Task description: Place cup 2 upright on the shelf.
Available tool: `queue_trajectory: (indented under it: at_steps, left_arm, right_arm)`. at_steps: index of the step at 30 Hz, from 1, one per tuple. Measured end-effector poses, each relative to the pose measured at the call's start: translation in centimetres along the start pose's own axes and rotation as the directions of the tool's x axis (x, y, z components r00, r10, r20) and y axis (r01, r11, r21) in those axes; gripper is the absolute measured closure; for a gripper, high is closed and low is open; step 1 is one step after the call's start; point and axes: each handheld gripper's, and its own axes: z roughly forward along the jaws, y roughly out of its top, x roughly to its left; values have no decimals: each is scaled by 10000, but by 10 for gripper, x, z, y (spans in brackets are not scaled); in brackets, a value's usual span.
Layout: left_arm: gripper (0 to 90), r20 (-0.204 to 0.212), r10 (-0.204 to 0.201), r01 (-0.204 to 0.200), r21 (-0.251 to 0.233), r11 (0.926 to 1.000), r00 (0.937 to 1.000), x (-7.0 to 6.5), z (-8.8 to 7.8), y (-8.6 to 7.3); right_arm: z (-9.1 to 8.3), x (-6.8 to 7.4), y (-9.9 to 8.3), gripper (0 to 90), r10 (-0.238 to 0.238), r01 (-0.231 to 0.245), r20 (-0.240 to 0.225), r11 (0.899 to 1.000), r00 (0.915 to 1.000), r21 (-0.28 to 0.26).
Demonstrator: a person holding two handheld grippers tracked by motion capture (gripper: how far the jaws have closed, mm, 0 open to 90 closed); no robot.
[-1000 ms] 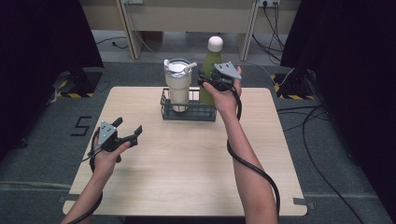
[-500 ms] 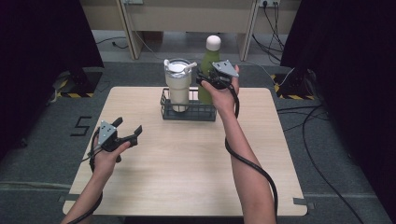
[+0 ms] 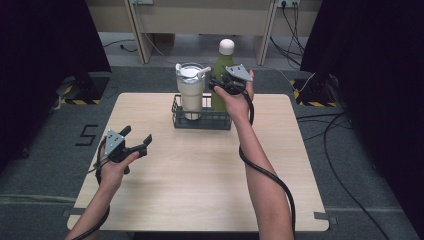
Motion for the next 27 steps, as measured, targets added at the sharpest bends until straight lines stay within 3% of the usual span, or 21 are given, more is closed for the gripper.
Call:
queue_trajectory:
  at_steps: [11, 14, 27]
  left_arm:
    - [105, -71, -15, 14, -101, 9999, 10000, 3, -2, 3]
    - [106, -53, -58, 57, -167, 9998, 10000, 3, -2, 4]
    - [110, 18, 4, -3, -128, 9999, 10000, 0, -2, 3]
  right_arm:
    - [14, 5, -5, 219, 85, -86, 32, 9996, 10000, 279]
    - [16, 4, -4, 220, 280, -281, 24, 9989, 9996, 371]
    - [25, 1, -9, 220, 270, -277, 136, 9982, 9995, 541]
